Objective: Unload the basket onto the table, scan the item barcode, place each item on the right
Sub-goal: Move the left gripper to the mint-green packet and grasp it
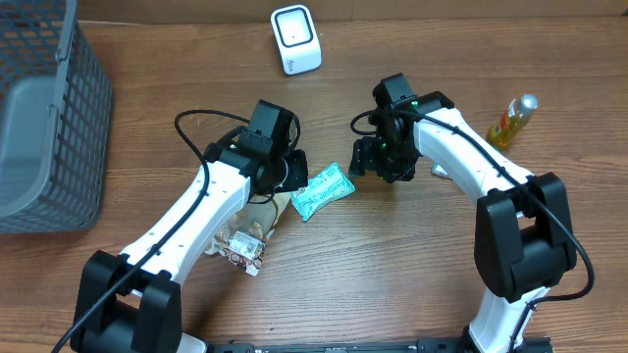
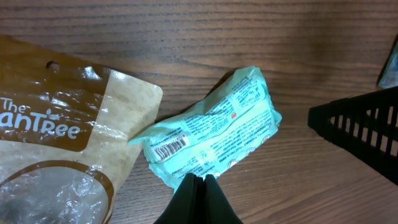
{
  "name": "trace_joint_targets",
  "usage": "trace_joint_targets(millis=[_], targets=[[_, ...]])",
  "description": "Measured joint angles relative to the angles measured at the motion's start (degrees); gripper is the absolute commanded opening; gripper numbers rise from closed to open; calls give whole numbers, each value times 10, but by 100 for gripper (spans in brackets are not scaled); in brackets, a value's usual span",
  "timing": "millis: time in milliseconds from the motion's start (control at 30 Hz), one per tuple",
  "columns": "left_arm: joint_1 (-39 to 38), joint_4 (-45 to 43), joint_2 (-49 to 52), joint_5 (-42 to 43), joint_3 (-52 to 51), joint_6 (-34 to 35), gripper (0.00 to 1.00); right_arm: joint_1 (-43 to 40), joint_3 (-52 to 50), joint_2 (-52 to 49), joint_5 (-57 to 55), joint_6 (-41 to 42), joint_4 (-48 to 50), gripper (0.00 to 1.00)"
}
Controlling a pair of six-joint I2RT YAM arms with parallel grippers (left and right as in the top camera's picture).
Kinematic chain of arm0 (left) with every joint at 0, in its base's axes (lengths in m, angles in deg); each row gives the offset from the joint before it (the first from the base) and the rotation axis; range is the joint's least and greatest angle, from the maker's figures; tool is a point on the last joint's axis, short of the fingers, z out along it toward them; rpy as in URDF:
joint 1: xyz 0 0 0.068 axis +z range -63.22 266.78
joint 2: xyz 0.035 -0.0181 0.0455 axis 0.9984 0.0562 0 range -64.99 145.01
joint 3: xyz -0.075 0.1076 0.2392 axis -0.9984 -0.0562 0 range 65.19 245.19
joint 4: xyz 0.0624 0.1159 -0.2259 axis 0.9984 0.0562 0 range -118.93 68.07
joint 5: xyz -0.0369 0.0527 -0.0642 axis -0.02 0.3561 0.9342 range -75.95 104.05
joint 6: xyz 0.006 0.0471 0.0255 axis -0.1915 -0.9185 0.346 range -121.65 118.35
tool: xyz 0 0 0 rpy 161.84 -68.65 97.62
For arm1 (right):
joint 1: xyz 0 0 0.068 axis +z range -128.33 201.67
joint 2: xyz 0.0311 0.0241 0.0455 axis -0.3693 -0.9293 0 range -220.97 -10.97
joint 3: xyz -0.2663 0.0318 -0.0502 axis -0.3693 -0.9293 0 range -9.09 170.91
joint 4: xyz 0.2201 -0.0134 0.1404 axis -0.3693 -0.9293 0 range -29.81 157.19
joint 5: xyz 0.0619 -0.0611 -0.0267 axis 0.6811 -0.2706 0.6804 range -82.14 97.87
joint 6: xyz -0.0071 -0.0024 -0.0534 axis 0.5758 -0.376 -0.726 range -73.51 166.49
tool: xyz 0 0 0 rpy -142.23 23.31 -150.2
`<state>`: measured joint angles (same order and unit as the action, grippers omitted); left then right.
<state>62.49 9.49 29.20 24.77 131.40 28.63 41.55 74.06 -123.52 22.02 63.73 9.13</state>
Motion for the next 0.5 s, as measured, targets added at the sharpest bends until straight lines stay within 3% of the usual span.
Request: trace_joint_targets(millis=[500], targets=[[-5, -57, 81, -14, -2, 28, 4, 0, 0, 0, 0, -1, 6, 78]])
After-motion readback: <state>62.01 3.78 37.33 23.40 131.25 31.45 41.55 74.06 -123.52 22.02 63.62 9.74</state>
